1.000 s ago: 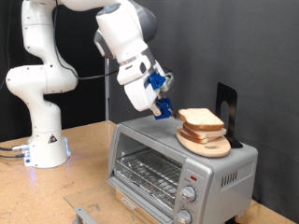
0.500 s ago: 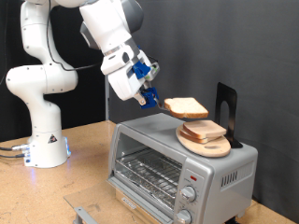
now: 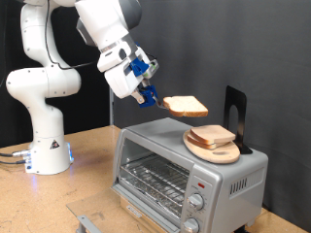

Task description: Make a piece of toast with the oven

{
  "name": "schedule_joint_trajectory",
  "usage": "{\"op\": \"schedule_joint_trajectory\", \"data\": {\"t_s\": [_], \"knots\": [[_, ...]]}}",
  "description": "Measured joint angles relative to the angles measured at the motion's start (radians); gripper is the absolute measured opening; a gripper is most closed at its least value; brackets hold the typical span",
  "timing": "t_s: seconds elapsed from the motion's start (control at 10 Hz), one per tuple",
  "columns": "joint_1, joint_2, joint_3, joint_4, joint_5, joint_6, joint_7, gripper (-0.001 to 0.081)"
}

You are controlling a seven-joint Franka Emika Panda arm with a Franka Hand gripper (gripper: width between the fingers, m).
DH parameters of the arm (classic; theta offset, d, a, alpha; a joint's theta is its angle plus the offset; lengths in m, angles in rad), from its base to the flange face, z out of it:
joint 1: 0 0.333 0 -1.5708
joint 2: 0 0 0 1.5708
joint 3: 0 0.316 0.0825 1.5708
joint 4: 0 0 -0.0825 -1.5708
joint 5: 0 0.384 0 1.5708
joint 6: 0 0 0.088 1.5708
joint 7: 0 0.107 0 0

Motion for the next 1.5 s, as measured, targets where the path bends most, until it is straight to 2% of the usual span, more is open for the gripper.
{"op": "schedule_joint_trajectory", "data": {"t_s": [0.2,0.4,0.9,1.3,1.5], "knots": [[0.001,-0.010,-0.046,0.000,0.051,-0.023,-0.092,0.0494],[-0.011,-0.027,-0.114,-0.003,0.052,-0.065,-0.165,0.0494],[-0.098,-0.041,-0.239,-0.005,-0.054,-0.144,-0.249,0.0494],[-0.108,-0.041,-0.263,-0.010,-0.050,-0.150,-0.268,0.0494],[-0.110,-0.039,-0.276,-0.045,-0.050,-0.117,-0.332,0.0494]]}}
